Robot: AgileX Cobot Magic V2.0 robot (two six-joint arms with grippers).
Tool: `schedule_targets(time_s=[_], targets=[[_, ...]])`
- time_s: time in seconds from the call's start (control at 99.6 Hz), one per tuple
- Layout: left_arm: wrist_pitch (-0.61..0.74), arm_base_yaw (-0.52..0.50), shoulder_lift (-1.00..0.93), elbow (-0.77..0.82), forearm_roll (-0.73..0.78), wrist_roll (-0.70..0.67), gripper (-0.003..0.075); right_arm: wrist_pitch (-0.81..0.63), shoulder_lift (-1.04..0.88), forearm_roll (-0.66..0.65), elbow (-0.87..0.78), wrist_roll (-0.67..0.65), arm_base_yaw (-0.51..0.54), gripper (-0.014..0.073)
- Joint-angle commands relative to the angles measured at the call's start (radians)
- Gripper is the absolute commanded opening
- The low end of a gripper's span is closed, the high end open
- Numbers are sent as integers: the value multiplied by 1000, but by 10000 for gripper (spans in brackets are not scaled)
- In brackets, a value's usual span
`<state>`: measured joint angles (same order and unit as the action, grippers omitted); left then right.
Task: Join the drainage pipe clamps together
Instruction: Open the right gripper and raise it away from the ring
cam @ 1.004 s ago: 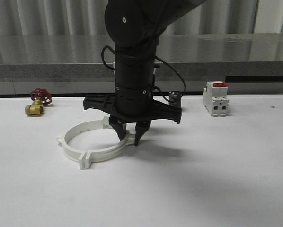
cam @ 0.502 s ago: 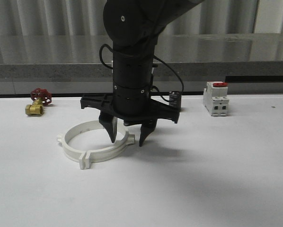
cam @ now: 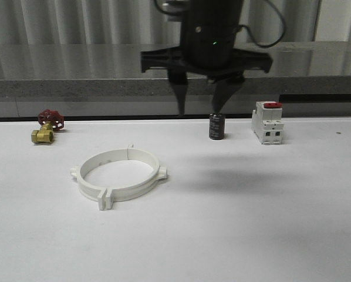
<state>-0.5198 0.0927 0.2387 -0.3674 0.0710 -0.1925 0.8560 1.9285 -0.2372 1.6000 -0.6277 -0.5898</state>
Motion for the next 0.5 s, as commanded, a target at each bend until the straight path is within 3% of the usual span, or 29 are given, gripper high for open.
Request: schedule_targets(time_s=[0.0,0.221,0.492], targets=[[78,-2,9,-28,3,1,-20,-9,-142,-25,-44,89,42,424],[78,-2,9,-28,3,1,-20,-46,-379,-24,-288,210,187,424],[78,-2,9,-28,3,1,-20,-101,-725,-24,-603,212,348,424]])
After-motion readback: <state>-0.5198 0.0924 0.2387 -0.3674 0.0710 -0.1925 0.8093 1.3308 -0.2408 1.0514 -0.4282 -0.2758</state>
